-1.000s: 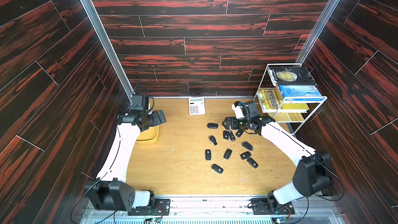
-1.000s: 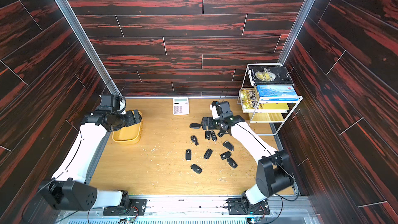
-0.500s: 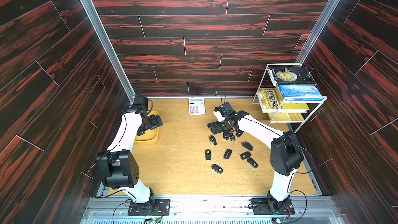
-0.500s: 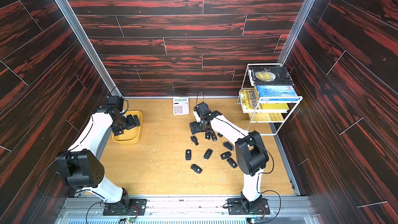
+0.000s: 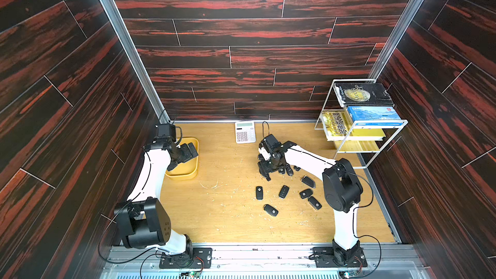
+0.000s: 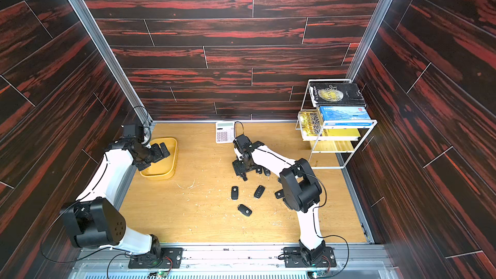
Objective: Place the car key into the storage box
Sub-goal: Pick up the car key from the center of the board.
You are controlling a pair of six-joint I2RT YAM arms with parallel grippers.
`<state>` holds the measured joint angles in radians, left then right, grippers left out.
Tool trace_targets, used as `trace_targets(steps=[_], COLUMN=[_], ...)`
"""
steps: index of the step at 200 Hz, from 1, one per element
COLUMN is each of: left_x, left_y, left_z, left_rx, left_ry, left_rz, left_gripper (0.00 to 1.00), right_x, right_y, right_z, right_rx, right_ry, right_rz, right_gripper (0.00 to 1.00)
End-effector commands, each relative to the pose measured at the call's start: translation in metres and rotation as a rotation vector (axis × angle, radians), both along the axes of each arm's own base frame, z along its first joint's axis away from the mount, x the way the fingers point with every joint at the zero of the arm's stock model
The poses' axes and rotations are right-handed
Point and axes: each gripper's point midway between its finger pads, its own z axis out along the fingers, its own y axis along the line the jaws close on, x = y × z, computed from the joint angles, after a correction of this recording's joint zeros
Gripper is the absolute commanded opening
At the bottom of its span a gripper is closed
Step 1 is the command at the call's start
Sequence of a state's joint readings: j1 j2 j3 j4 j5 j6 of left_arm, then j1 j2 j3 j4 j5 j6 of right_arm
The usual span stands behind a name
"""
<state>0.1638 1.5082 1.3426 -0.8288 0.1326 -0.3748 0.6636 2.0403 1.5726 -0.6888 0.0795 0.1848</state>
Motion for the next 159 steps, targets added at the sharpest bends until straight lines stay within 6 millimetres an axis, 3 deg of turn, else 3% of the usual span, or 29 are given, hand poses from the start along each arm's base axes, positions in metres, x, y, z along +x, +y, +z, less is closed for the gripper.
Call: trace_targets(steps=[1,103,159], left_x=[-0.001,-0.003,-0.003], left_y=[0.001,-0.002,-0.002], left_z=[0.009,-0.024,-0.027], left_rx=[-0.016,-0.143,-0.144], left_ry=[-0.033,0.078,0.081], left_rz=[0.012,0.009,0.004], left_gripper=[1.0,1.0,1.0], right_x=[-0.002,0.002,0.005], right_y=[0.004,-0.003,0.01], right_z=[-0.007,-0.04,-0.049], right_rx=[-0.045,-0.149,-0.112], right_ry=[0.012,0.03,0.062], right_rz=[0.015,0.012,0.015], right_gripper=[0.7,0.68,0.42])
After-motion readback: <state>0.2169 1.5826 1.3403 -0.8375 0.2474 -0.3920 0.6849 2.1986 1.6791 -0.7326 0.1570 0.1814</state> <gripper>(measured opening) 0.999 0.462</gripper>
